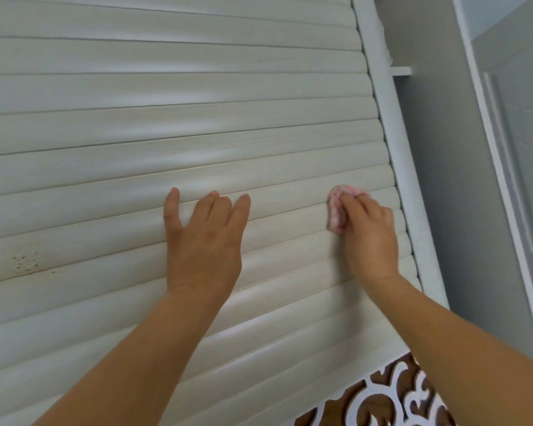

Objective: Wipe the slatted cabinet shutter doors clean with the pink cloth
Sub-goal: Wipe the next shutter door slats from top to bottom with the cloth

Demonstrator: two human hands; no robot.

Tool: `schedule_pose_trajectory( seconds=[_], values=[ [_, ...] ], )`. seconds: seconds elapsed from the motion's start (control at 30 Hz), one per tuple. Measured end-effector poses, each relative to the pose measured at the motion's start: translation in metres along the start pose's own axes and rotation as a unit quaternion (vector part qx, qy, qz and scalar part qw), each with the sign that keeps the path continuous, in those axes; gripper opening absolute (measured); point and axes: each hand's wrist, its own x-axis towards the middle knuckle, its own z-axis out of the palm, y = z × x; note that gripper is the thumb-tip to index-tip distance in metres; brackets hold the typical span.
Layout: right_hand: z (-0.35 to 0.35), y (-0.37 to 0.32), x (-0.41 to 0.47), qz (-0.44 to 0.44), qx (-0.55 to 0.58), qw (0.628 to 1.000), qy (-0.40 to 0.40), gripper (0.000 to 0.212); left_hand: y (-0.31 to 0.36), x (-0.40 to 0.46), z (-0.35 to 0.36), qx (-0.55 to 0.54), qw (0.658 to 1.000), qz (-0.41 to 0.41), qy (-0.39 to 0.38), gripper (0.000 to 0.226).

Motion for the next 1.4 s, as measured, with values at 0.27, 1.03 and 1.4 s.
schedule_pose_trajectory(
  seconds=[0.27,1.03,1.4],
  values=[
    [-0.004,0.046,0.047,0.188,-0.031,0.982,0.014,0.03,0.004,0.001,0.002,0.046,0.999,-0.008,-0.003,0.057],
    [0.006,-0.08,0.044,0.07,0.104,0.992,0.022,0.034,-0.012,-0.015,-0.009,0.009,0.999,0.02,-0.023,0.058],
    [0.043,-0.183,-0.018,-0.201,0.139,0.967,0.079,0.042,-0.078,-0.068,-0.044,0.018,0.999,-0.027,-0.005,0.05]
  ],
)
